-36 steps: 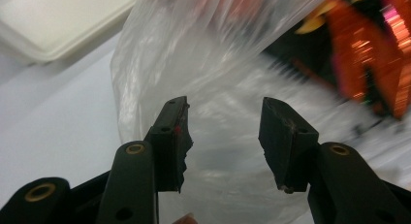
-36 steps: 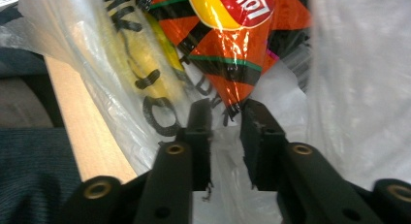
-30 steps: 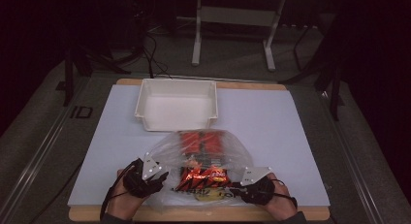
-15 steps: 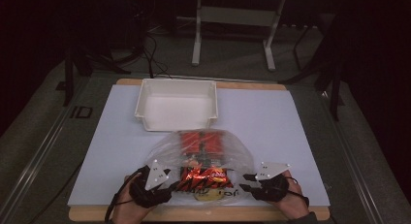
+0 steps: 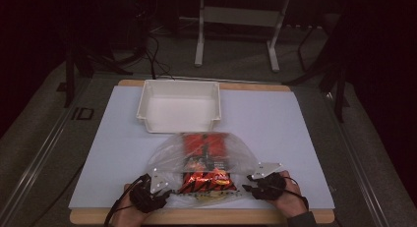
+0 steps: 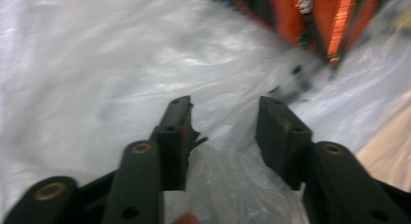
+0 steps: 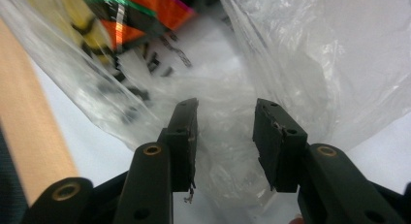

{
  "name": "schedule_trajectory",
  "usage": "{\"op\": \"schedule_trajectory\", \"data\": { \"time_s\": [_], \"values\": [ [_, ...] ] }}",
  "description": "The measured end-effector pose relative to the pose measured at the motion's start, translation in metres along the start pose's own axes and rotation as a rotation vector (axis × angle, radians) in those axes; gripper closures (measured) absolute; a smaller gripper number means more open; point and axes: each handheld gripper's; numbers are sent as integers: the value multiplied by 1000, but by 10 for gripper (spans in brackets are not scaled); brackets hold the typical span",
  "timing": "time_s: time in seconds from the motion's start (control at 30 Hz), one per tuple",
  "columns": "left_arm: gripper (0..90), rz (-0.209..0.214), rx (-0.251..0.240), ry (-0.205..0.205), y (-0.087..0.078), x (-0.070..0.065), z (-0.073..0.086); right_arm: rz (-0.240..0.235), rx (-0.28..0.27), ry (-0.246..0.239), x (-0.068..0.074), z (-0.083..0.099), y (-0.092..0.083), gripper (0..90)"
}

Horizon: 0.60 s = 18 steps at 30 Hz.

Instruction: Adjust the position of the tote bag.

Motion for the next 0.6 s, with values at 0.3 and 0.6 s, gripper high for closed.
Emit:
{"op": "schedule_trajectory", "data": {
  "time_s": [0.3, 0.6],
  "values": [
    [617, -193, 39, 18, 4, 19, -3, 51, 15, 51, -6, 2, -1, 634],
    [667, -292, 44, -28, 14, 45, -8, 95, 14, 140, -15, 2, 0, 688]
  ]
}}
Point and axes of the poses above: each handheld gripper's, and its own axes: y roughly forward along the jaws, z roughly out of its underside, x roughly to its left, and after that the axes turned 3 degrees about -y, right-handed
